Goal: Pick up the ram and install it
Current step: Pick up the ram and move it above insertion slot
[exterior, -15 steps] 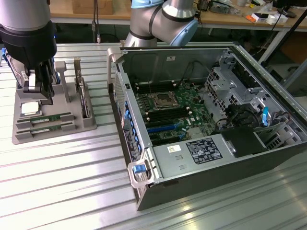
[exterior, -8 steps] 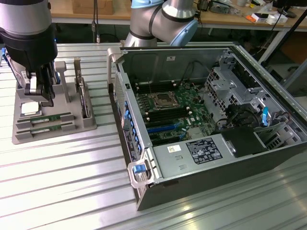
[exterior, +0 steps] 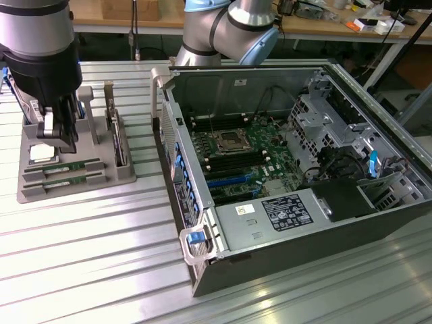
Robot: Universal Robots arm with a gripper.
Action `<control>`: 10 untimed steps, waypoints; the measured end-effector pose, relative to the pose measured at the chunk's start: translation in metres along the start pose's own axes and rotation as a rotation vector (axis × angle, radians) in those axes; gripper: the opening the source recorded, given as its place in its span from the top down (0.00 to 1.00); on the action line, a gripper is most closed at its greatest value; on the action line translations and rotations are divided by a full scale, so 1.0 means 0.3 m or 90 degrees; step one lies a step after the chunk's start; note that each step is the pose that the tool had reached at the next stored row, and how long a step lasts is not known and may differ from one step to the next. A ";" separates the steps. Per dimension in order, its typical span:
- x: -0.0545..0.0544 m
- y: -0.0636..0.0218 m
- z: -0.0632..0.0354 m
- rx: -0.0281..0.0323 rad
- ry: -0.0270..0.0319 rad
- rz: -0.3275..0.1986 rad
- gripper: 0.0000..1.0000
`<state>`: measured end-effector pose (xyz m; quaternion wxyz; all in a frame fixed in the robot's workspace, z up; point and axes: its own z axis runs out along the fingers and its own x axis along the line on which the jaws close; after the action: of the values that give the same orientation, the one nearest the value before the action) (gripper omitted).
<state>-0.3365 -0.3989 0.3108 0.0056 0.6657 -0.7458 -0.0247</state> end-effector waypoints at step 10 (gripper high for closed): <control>0.001 -0.002 0.040 0.0000 0.0000 0.000 0.70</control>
<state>-0.3365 -0.3989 0.2987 0.0057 0.6657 -0.7458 -0.0247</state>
